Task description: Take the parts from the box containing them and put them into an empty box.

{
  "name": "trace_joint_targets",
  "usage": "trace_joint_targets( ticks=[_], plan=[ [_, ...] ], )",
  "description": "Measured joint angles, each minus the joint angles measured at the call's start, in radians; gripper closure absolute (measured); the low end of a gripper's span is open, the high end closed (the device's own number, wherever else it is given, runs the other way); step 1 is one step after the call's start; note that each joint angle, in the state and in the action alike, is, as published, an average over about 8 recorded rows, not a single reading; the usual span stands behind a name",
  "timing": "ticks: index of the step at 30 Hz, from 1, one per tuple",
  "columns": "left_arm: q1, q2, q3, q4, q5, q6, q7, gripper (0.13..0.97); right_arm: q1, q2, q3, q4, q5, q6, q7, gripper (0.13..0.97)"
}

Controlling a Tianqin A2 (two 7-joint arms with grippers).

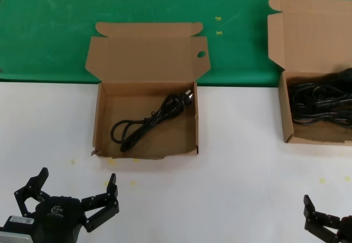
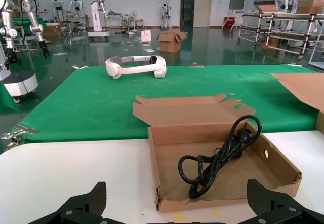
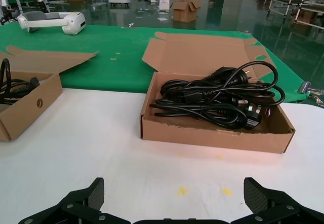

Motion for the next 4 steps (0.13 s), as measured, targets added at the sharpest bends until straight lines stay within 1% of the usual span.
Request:
trace_joint_targets(
  ticks=[4],
  plan=[
    [0.0, 0.0, 0.0, 0.0, 0.0, 0.0, 0.0, 0.132, 0.0, 0.0, 0.0, 0.0, 0.0, 0.0, 0.0, 0.129]
  ],
)
